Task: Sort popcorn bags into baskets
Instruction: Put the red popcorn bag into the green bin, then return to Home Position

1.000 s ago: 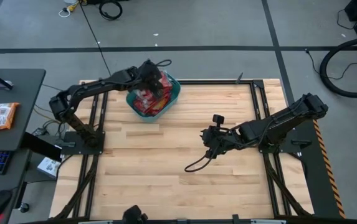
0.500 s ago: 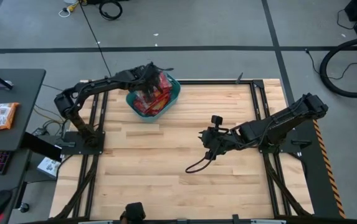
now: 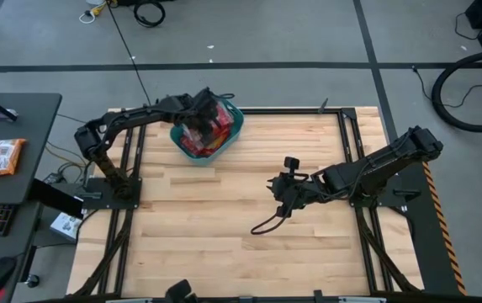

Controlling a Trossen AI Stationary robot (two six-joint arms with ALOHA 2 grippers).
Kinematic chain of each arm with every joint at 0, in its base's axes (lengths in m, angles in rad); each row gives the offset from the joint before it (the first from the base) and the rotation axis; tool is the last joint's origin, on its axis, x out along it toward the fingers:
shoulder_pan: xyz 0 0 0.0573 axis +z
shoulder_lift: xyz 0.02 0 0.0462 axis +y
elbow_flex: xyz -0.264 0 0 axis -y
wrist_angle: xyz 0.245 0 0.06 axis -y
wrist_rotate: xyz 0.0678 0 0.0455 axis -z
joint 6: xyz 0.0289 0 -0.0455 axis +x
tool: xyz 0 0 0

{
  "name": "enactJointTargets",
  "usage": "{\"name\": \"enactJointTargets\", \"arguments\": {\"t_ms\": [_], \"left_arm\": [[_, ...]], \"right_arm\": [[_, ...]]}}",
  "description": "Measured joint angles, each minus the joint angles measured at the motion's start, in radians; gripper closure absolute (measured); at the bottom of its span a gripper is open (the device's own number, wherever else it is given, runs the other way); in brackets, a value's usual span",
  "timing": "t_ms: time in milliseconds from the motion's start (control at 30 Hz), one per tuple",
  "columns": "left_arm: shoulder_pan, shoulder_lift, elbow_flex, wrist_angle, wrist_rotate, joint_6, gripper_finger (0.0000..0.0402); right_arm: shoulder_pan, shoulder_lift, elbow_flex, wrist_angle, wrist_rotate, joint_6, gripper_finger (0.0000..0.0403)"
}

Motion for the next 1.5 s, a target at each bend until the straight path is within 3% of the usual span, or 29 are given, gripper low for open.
{"name": "enactJointTargets", "arguments": {"t_ms": [300, 467, 800, 1000, 1500], "left_arm": [[-0.003, -0.049, 0.093, -0.013, -0.035, 0.050, 0.0260], [-0.046, -0.135, 0.077, 0.057, 0.034, 0.089, 0.0260], [-0.164, -0.388, -0.202, 0.352, 0.101, 0.064, 0.0260], [-0.193, -0.525, -0.300, 0.386, 0.152, -0.002, 0.0260], [-0.290, -0.905, -0.651, 0.635, 0.132, -0.131, 0.0260]], "right_arm": [[0.000, 0.000, 0.000, -0.006, -0.003, -0.001, 0.0319], [0.000, 0.000, 0.000, -0.043, -0.004, 0.002, 0.0321], [-0.060, -0.025, -0.051, 0.013, -0.089, -0.007, 0.0367], [-0.145, -0.110, -0.169, 0.114, -0.181, -0.009, 0.0394], [-0.288, -0.417, -0.402, 0.313, -0.330, -0.027, 0.0387]]}}
